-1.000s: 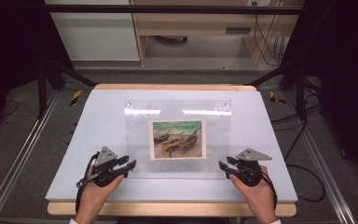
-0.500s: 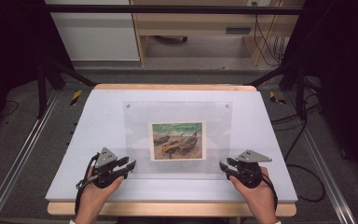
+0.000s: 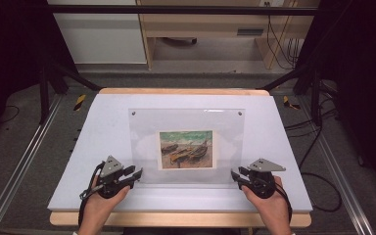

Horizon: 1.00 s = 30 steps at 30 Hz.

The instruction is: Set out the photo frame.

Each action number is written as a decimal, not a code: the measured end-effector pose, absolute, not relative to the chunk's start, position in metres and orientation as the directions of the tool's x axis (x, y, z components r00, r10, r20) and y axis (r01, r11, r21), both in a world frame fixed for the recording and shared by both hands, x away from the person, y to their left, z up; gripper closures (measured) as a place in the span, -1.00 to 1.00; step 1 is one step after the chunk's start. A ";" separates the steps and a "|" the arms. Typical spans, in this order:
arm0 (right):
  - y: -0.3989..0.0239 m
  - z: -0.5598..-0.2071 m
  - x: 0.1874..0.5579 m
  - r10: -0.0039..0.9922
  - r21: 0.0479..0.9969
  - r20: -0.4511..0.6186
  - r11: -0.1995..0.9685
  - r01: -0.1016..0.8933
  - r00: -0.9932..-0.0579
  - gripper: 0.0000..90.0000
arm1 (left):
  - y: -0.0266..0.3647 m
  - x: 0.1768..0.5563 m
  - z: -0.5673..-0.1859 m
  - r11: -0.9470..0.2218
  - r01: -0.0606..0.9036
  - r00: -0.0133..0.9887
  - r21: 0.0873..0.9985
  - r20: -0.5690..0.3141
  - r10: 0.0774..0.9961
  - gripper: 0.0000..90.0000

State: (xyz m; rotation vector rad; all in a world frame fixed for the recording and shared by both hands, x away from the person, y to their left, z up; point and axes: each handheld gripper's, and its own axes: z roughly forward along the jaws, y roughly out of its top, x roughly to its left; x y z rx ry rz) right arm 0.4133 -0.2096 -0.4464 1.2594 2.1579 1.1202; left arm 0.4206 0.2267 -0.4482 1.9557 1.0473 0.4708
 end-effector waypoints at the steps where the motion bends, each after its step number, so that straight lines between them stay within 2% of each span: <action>1: -0.210 -0.447 0.413 0.857 0.800 0.052 0.272 0.535 -0.513 0.42 | 0.227 0.420 -0.448 -0.292 0.494 0.579 0.819 -0.059 0.813 0.43; 30: -0.209 -0.448 0.410 0.857 0.799 0.045 0.278 0.533 -0.513 0.44 | 0.226 0.417 -0.449 -0.309 0.490 0.585 0.815 -0.044 0.810 0.43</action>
